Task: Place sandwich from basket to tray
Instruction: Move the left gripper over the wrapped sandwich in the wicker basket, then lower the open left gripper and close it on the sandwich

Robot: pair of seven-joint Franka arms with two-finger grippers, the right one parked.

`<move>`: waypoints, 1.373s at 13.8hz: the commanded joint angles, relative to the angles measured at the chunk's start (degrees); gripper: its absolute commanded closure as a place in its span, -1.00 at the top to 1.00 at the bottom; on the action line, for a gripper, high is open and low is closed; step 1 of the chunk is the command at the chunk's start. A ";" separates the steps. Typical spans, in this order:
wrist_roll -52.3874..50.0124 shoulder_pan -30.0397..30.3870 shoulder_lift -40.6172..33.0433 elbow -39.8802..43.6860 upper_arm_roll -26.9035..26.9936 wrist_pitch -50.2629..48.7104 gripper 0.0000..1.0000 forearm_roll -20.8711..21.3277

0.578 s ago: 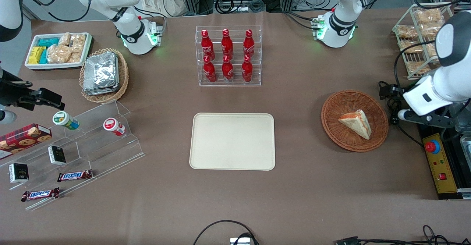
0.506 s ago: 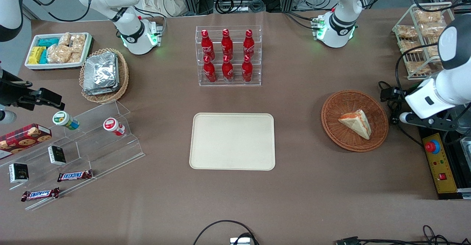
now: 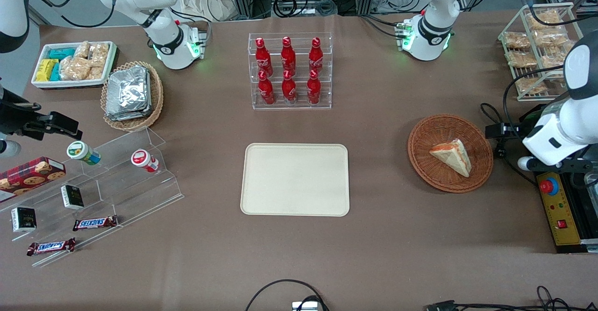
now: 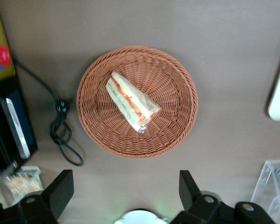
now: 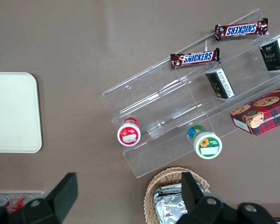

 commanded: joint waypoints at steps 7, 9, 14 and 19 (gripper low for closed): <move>-35.43 1.03 -9.45 -33.43 0.17 32.53 1.00 -0.99; -35.43 2.78 -10.26 -39.51 0.17 38.70 1.00 -0.90; -38.24 4.37 -7.71 -40.94 0.17 42.51 1.00 -0.99; -45.69 3.93 -4.82 -40.59 -0.18 45.48 1.00 -1.16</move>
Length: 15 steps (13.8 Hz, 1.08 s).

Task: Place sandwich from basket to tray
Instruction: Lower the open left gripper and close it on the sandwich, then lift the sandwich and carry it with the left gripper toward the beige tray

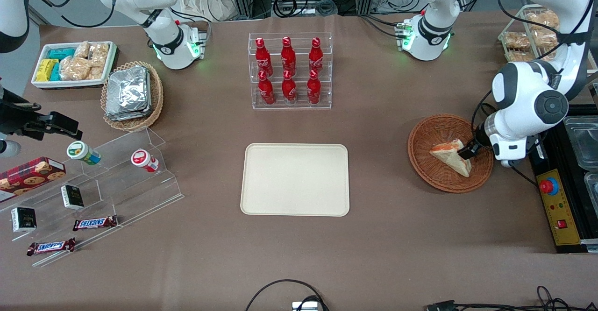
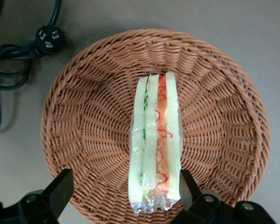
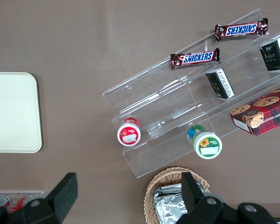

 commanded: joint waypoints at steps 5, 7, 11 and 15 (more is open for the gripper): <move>-5.43 -0.77 4.85 -0.69 -0.79 5.05 1.00 -0.04; -5.43 -1.30 6.70 -0.60 -0.70 6.54 1.00 -0.03; -5.52 -2.18 7.06 -0.43 -0.70 6.20 -0.04 0.23; -5.52 -2.10 6.36 -0.08 -0.52 5.06 -1.00 0.58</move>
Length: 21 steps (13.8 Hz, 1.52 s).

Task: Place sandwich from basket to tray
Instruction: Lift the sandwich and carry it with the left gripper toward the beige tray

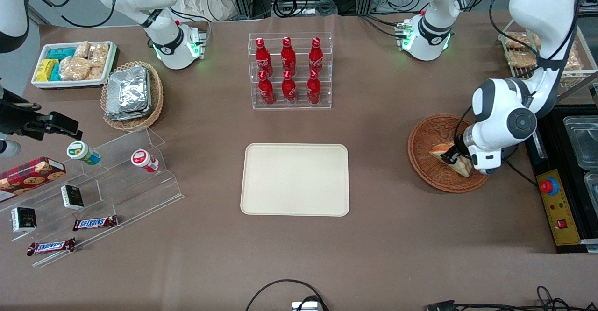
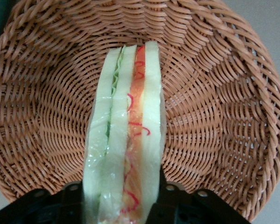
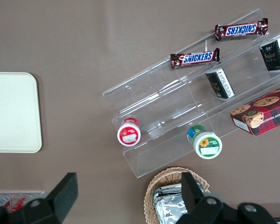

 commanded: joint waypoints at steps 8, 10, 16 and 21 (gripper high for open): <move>10.97 -0.75 -3.54 19.37 -0.71 -27.45 -1.00 0.47; 20.99 -2.15 -1.01 27.98 -3.60 -37.11 -1.00 0.30; 22.44 -18.47 11.63 42.14 -5.99 -38.13 -1.00 0.03; 15.94 -29.39 26.42 52.63 -5.72 -29.11 -1.00 0.73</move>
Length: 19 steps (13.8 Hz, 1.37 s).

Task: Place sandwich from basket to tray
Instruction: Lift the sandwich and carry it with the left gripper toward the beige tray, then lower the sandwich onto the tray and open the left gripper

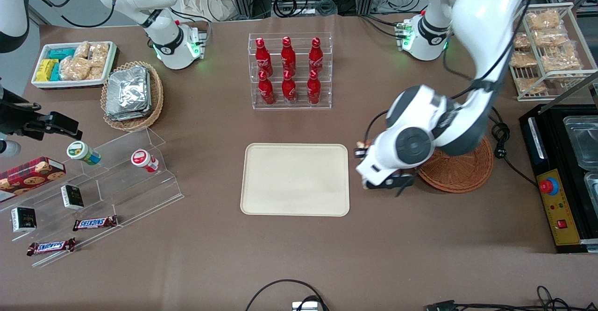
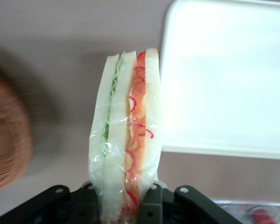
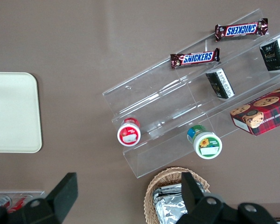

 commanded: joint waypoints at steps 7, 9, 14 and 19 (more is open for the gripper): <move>-7.98 -7.40 12.61 5.56 0.79 7.17 -0.51 8.93; -8.24 -7.40 12.52 5.47 0.79 7.17 0.77 8.49; -9.30 -6.35 10.86 5.82 0.87 6.47 1.00 9.19; -8.24 -2.04 4.10 5.12 0.87 -2.37 1.00 9.28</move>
